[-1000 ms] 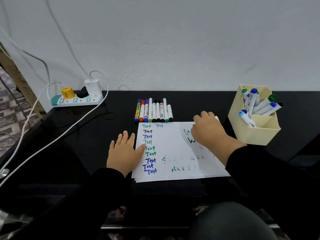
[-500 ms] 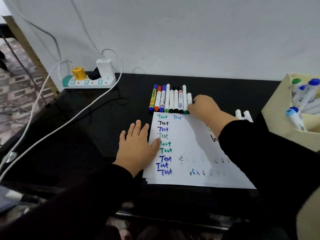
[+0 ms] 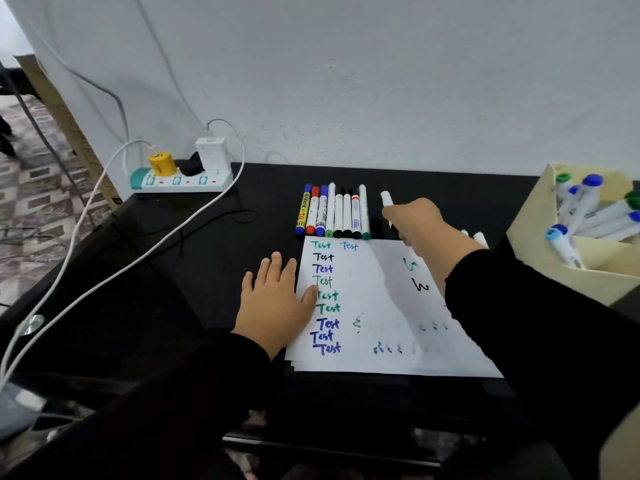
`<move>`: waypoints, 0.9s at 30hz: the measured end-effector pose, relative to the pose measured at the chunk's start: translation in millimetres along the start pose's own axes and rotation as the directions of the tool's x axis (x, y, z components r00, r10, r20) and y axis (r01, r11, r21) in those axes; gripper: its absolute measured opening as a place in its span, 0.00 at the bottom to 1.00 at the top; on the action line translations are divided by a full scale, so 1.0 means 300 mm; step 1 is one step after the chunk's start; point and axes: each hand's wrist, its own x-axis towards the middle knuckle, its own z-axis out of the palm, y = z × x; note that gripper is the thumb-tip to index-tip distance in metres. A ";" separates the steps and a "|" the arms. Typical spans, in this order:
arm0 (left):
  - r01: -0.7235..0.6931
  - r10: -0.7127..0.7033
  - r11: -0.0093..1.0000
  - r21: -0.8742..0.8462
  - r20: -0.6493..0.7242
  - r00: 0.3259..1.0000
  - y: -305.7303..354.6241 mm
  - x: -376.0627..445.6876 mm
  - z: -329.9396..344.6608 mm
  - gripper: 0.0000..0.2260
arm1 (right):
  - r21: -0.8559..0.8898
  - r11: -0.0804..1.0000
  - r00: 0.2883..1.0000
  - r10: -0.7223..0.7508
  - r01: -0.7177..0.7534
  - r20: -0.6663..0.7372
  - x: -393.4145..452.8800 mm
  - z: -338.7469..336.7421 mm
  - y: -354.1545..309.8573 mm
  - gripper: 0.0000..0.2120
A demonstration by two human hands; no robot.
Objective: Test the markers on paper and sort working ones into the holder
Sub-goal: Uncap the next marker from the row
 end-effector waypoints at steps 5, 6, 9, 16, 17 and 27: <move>0.011 -0.012 0.999 0.044 0.029 0.999 0.015 -0.019 -0.022 0.29 | 0.255 0.957 0.990 0.130 -0.138 0.049 -0.133 -0.114 0.014 0.05; 0.015 -0.017 0.998 0.060 0.033 0.999 0.019 -0.023 -0.034 0.29 | 0.256 0.957 0.991 0.122 -0.134 0.062 -0.160 -0.141 0.020 0.07; -0.036 0.036 0.999 -0.018 0.005 0.999 0.047 -0.047 -0.096 0.30 | 0.187 0.980 0.993 0.052 -0.071 0.104 -0.241 -0.201 0.041 0.14; -0.319 0.305 0.792 -0.520 -0.115 0.945 0.154 -0.170 -0.244 0.27 | 0.091 0.990 0.961 -0.125 0.106 0.247 -0.364 -0.285 0.038 0.16; -0.316 0.303 0.778 -0.543 -0.117 0.946 0.162 -0.185 -0.257 0.23 | 0.119 0.987 0.957 -0.138 0.110 0.254 -0.374 -0.292 0.034 0.15; -0.250 0.197 0.676 -0.693 -0.157 0.968 0.196 -0.261 -0.297 0.11 | 0.588 0.807 0.979 -0.070 -0.057 0.192 -0.437 -0.198 0.048 0.15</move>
